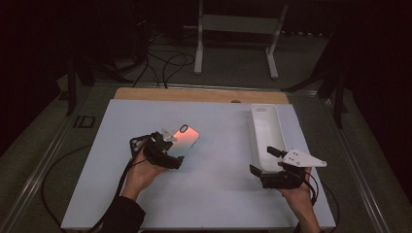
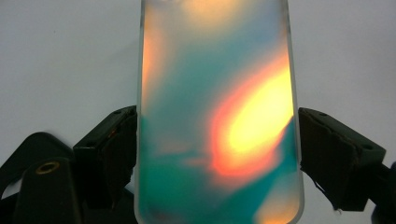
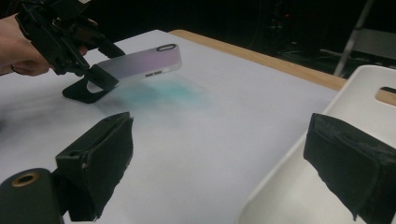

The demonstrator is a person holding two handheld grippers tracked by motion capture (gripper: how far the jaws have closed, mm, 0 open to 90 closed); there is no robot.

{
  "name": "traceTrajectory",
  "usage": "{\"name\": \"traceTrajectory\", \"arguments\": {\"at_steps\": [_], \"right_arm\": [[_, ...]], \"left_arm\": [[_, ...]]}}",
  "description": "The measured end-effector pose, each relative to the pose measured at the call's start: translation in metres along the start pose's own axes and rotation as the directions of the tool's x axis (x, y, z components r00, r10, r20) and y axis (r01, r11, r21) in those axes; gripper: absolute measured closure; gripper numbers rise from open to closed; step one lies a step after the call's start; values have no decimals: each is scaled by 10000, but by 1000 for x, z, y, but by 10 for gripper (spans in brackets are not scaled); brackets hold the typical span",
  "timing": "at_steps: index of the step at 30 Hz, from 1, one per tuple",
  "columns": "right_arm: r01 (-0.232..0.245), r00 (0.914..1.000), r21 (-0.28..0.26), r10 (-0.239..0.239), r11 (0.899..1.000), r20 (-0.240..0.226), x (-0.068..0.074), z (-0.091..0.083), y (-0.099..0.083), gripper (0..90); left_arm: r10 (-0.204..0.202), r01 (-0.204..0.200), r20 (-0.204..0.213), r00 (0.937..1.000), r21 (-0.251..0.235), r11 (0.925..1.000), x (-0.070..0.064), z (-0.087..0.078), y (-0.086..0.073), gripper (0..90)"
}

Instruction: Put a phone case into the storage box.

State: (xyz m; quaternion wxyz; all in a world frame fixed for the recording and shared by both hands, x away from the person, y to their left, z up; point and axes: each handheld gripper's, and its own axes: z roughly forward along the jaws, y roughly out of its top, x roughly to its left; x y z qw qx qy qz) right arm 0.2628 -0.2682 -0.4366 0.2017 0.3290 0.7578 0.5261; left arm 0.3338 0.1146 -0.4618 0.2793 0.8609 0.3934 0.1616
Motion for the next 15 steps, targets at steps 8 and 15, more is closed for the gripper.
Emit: {"name": "traceTrajectory", "arguments": {"at_steps": [8, 15], "right_arm": [[-220, 9983, 47, 222, 9997, -546, -5, 15, 11, 84], [-259, 9963, 199, 275, 9995, -820, -7, 25, 17, 84]], "left_arm": [[235, -238, -56, 9997, -489, 9985, -8, -12, 2, 169], [549, -552, -54, 9985, -885, 9945, -18, -21, 4, 169]]}}
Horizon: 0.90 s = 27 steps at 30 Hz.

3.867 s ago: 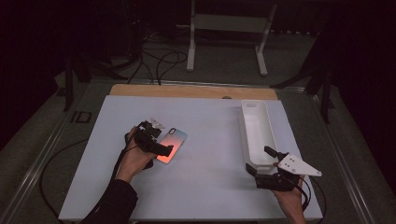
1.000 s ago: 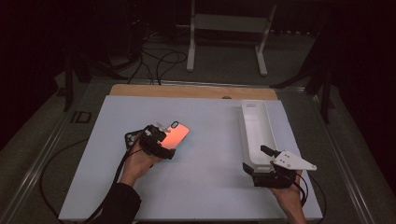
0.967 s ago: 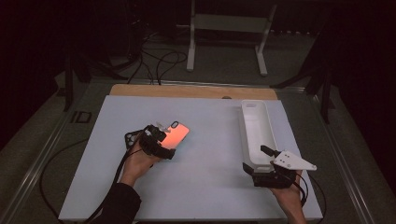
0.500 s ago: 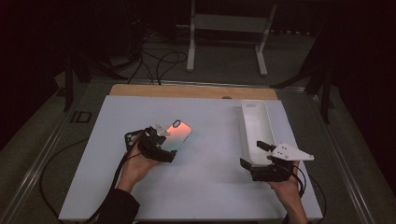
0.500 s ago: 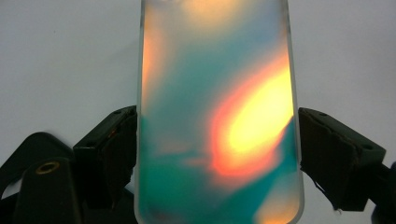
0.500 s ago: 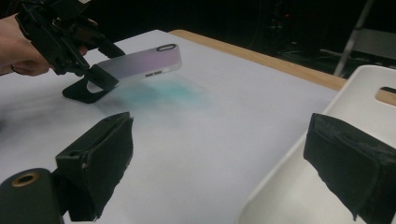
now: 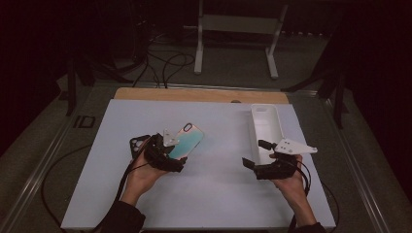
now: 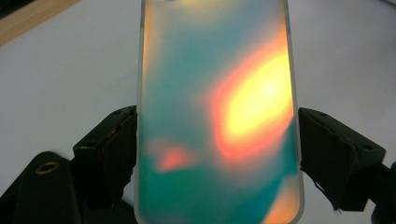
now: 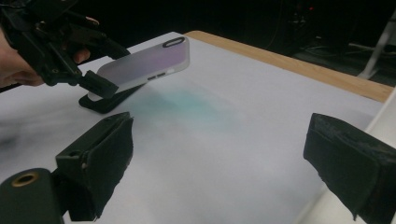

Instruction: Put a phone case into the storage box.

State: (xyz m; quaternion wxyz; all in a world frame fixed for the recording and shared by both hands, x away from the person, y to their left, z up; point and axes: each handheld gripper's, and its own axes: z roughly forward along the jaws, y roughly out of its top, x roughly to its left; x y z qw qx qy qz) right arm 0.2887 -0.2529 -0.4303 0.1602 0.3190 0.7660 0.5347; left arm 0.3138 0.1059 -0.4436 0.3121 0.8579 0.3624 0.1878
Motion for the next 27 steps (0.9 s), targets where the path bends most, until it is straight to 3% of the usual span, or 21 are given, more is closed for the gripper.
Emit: {"name": "traceTrajectory", "arguments": {"at_steps": [14, 21, 27], "right_arm": [[-180, 9972, 198, 194, 9996, -721, 8, 22, 8, 84], [-618, 9877, 259, 648, 9978, -1423, 18, 38, 20, 84], [-799, 9827, 543, 878, 9953, -1632, 24, 51, 24, 85]], "left_arm": [[657, -643, 146, 9977, -776, 9949, -25, -15, 11, 170], [1080, -1045, 253, 9938, -1122, 9882, -41, -20, 14, 169], [1307, -1234, 416, 9906, -1451, 9817, -53, -25, 17, 169]]}}
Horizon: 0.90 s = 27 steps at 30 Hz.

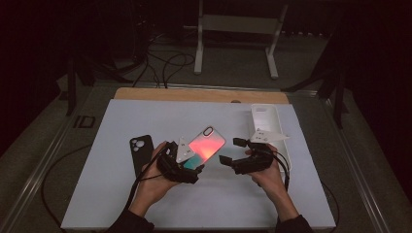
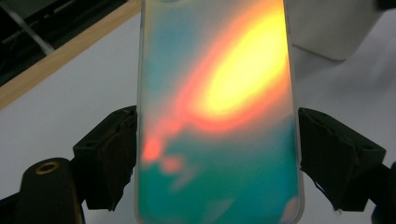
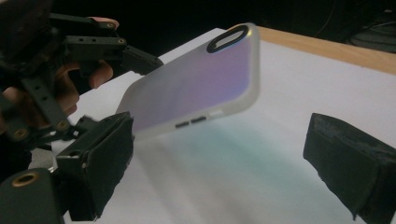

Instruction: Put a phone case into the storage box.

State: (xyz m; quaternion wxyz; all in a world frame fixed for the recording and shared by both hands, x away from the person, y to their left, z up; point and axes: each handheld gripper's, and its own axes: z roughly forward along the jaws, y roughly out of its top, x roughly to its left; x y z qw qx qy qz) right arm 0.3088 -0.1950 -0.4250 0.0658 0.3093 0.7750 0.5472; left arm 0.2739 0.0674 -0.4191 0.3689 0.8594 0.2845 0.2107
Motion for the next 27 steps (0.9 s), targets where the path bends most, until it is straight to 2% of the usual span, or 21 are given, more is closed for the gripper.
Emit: {"name": "traceTrajectory", "arguments": {"at_steps": [5, 8, 11, 15, 18, 20, 24, 27], "right_arm": [[-331, 9991, 149, 335, 9993, -256, 3, 9, 1, 108], [-749, 9958, 171, 757, 9970, -513, 4, 13, 3, 144], [-1007, 9931, 334, 1025, 9944, -573, 5, 17, 5, 250], [-1227, 9907, 412, 1248, 9916, -542, 7, 20, 5, 448], [-1451, 9844, 378, 1481, 9887, -948, 8, 19, 5, 562], [-1411, 9834, 378, 1445, 9893, -1101, 9, 20, 6, 621], [-1086, 9865, 477, 1135, 9929, -1180, 15, 22, 7, 707], [-1068, 9846, 473, 1123, 9932, -1344, 18, 24, 8, 770]], "left_arm": [[189, -187, 173, 9997, -141, 9997, -9, 1, 3, 169], [278, -272, 255, 9993, -208, 9994, -13, 2, 4, 169], [284, -275, 297, 9992, -293, 9992, -15, 2, 6, 169], [346, -340, 233, 9991, -255, 9991, -17, 3, 6, 169], [341, -335, 248, 9991, -235, 9992, -17, 5, 5, 169], [315, -310, 281, 9991, -188, 9993, -18, 6, 5, 169], [393, -389, 386, 9985, -116, 9992, -21, 9, 5, 169], [346, -342, 399, 9986, -91, 9994, -21, 11, 4, 169]]}}
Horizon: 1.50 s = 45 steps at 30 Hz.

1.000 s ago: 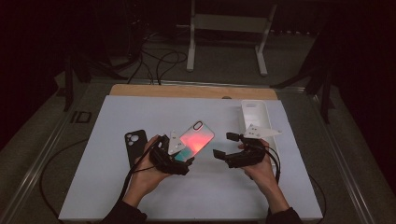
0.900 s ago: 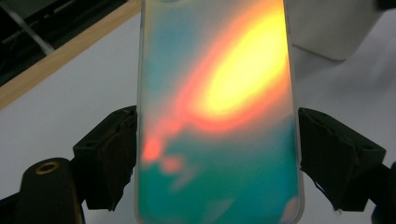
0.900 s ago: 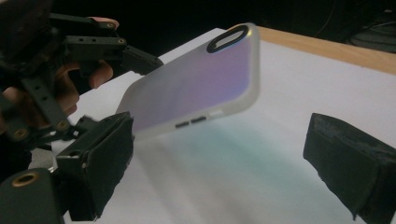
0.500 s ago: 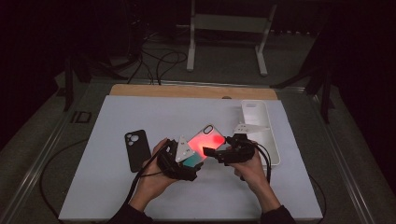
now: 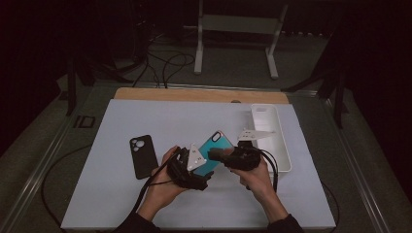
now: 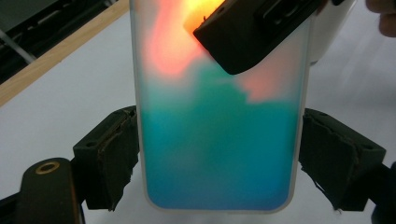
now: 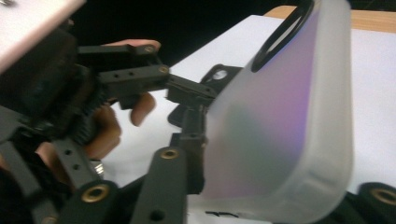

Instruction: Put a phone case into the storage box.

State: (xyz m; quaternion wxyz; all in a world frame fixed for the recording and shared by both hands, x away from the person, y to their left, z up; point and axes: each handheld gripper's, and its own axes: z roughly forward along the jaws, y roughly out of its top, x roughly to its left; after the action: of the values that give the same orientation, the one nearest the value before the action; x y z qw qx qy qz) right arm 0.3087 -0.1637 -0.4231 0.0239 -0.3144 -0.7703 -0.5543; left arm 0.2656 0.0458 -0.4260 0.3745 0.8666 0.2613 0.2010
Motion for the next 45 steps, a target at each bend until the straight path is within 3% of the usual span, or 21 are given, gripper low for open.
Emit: {"name": "traceTrajectory", "arguments": {"at_steps": [6, 7, 8, 9, 12, 18, 24, 31, 36, 41, 44, 45], "right_arm": [[168, 9998, 152, -169, 9997, 126, 4, 3, 0, 809], [258, 9995, 164, -261, 9995, 183, 6, 4, 1, 862], [405, 9988, 132, -408, 9991, 274, 8, 5, 1, 864], [405, 9988, 132, -408, 9991, 274, 8, 5, 1, 864], [830, 9958, 168, -836, 9964, 367, 12, 4, 3, 867], [919, 9950, 71, -921, 9957, 372, 13, 0, 6, 867], [990, 9943, -14, -989, 9951, 402, 12, -5, 5, 867], [1066, 9941, -283, -1059, 9939, 249, 11, -13, 6, 866], [1245, 9922, -277, -1242, 9918, 104, 14, -14, 7, 865], [1611, 9869, -234, -1613, 9867, -61, 20, -14, 9, 865], [1617, 9863, -346, -1627, 9862, -276, 20, -14, 10, 866], [1604, 9860, -380, -1619, 9863, -403, 20, -14, 11, 865]], "left_arm": [[23, -21, -222, 9998, 91, 10000, 0, 3, -2, 167], [-55, 59, -249, 9997, 160, 9999, 0, 4, -1, 172], [-203, 206, -236, 9995, 131, 9997, 1, 5, -2, 241], [-203, 206, -236, 9995, 131, 9997, 1, 5, -2, 236], [-391, 392, -15, 9992, 123, 9992, 5, 4, -4, 228], [-816, 822, 420, 9958, -110, 9966, 13, -1, -7, 220], [-928, 950, 744, 9929, -260, 9951, 18, -6, -8, 200], [-1468, 1535, 1375, 9796, -395, 9874, 26, -8, -14, 152], [-1552, 1625, 1687, 9734, -302, 9862, 27, -7, -17, 146], [-1381, 1464, 1903, 9720, -303, 9888, 26, -8, -17, 148], [-1377, 1495, 2187, 9660, -383, 9880, 26, -8, -17, 151], [-1360, 1521, 2442, 9601, -485, 9872, 26, -9, -17, 155]]}}
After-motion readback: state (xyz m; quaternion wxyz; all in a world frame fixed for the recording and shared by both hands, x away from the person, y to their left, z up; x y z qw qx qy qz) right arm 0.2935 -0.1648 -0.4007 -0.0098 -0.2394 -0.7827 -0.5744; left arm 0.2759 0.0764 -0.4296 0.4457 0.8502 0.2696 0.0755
